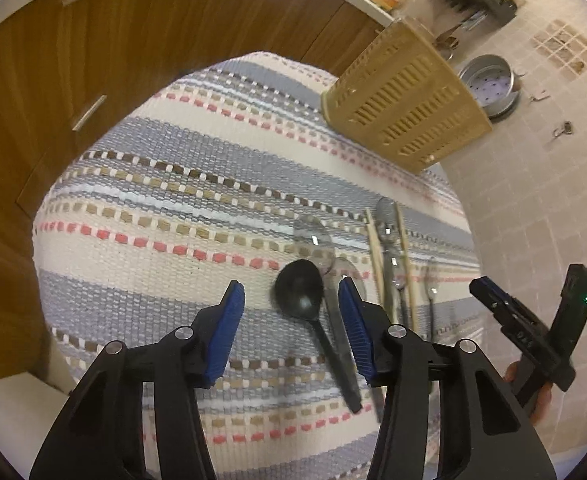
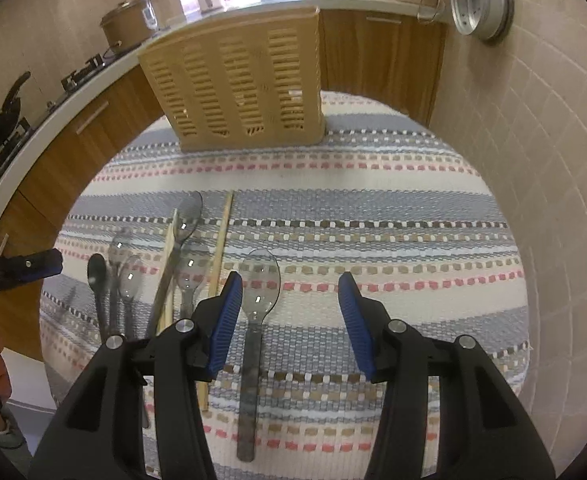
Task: Organize utensils
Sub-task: 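Close the left tool on the black spoon while the right tool grasps a clear spoon, then lift the black spoon with the left tool while the right tool carries its spoon to the basket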
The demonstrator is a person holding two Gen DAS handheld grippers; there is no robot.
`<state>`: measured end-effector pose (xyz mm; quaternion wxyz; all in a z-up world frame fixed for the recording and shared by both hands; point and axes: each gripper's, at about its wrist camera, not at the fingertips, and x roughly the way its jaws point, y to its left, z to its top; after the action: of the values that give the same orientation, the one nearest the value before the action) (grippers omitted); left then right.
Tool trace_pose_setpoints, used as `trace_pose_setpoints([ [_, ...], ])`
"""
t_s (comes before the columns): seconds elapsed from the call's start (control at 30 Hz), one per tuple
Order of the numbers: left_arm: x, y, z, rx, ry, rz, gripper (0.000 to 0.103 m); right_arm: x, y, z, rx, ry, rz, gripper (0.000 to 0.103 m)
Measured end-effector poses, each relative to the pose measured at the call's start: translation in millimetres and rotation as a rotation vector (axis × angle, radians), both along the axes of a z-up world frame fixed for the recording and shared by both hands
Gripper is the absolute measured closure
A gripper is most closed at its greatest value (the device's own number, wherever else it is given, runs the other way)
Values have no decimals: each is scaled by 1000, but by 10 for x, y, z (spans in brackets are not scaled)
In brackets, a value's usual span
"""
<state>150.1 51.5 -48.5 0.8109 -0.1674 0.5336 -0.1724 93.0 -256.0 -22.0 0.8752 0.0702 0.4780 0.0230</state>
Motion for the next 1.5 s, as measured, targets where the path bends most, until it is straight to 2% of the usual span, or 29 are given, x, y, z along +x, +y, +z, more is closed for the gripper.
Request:
trace_pose_setpoints([
  [0.07,66,-25,-63,2,7,-1,56,54,-36,-52,23,20,3,57],
  [0.2,111,-71,-190,-4,16,-16,62,163,-60,-141,34,53,12,66],
  [0.37,141,-229,-239,-6,-2,-48,64,324,-24,-275,98,103,61,67],
  [0.67,243,-247,-285,4,-12,-75,64,487,34,-419,133,132,117,67],
  [0.77,244,-273,-274,13,-20,-78,62,501,87,-434,118,130,133,74],
  [0.83,220,-249,-260,20,-28,-81,62,497,116,-430,99,124,144,84],
  [0.93,196,-252,-257,51,-44,-88,62,503,160,-440,92,123,157,94],
  [1.03,199,-258,-265,56,-46,-94,62,510,201,-434,69,118,164,98],
  [1.1,231,-268,-314,-11,-4,-112,71,514,209,-427,69,116,164,98],
  [1.13,233,-293,-339,-16,3,-114,75,512,211,-424,68,114,165,99],
  [1.23,212,-342,-345,34,-22,-103,81,497,211,-415,68,109,167,100],
  [1.3,215,-341,-365,43,-24,-95,89,491,218,-407,62,103,168,100],
  [1.33,209,-335,-380,44,-19,-96,98,489,222,-404,59,100,167,101],
  [1.5,171,-329,-369,36,-51,-103,102,455,209,-376,50,89,162,101],
])
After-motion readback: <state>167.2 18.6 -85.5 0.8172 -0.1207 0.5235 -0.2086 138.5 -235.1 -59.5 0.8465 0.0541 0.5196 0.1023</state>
